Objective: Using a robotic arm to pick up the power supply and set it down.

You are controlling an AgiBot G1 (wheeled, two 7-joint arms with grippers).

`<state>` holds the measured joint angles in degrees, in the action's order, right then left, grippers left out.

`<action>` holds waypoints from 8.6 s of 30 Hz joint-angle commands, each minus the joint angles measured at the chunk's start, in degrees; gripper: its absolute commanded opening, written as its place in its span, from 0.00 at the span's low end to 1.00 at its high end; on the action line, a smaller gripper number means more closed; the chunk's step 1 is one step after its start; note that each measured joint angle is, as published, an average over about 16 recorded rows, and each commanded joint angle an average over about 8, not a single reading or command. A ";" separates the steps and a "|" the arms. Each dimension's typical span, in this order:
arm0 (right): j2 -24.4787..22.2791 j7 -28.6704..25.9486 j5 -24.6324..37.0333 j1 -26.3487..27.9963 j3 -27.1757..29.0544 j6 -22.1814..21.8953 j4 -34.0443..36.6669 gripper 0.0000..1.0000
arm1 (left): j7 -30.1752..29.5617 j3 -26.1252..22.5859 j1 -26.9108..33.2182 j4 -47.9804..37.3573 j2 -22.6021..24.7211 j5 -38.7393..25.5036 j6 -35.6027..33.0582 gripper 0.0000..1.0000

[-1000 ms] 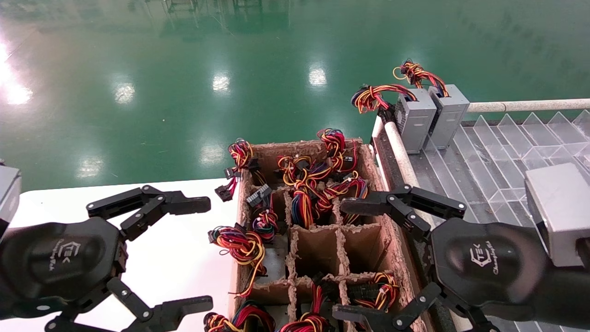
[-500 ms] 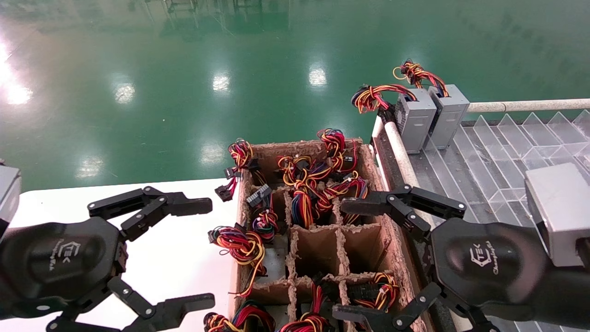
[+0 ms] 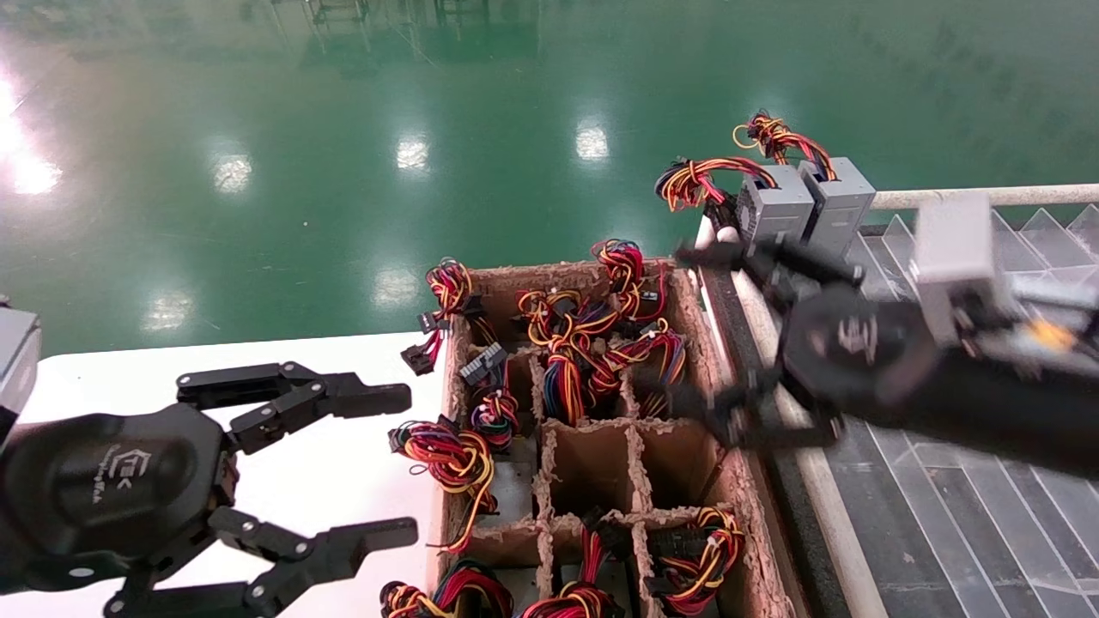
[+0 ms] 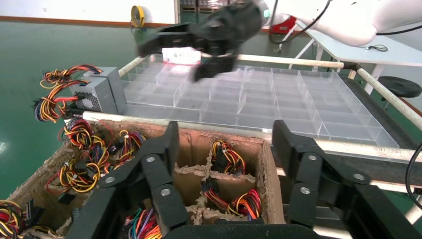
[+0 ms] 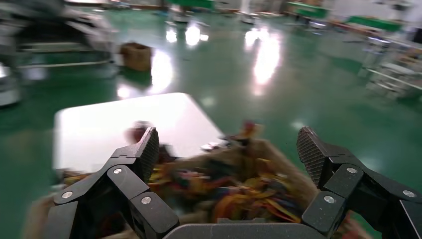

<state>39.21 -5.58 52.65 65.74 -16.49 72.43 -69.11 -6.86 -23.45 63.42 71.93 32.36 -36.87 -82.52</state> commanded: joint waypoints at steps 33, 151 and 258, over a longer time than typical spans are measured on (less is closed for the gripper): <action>23.34 16.25 14.92 17.58 -6.34 -13.46 43.05 0.00 | 0.00 -0.01 0.00 0.00 0.00 0.00 0.00 0.00; 4.94 20.22 25.38 30.90 -5.87 -11.99 29.11 0.00 | 0.01 -0.02 0.01 0.00 -0.01 0.02 0.01 0.00; 3.33 12.48 1.28 13.29 -0.25 4.61 19.87 1.00 | 0.02 -0.04 0.01 0.00 -0.01 0.03 0.01 1.00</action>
<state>42.55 6.92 53.95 79.06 -16.74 77.03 -49.21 -6.84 -23.49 63.43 71.93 32.34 -36.84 -82.51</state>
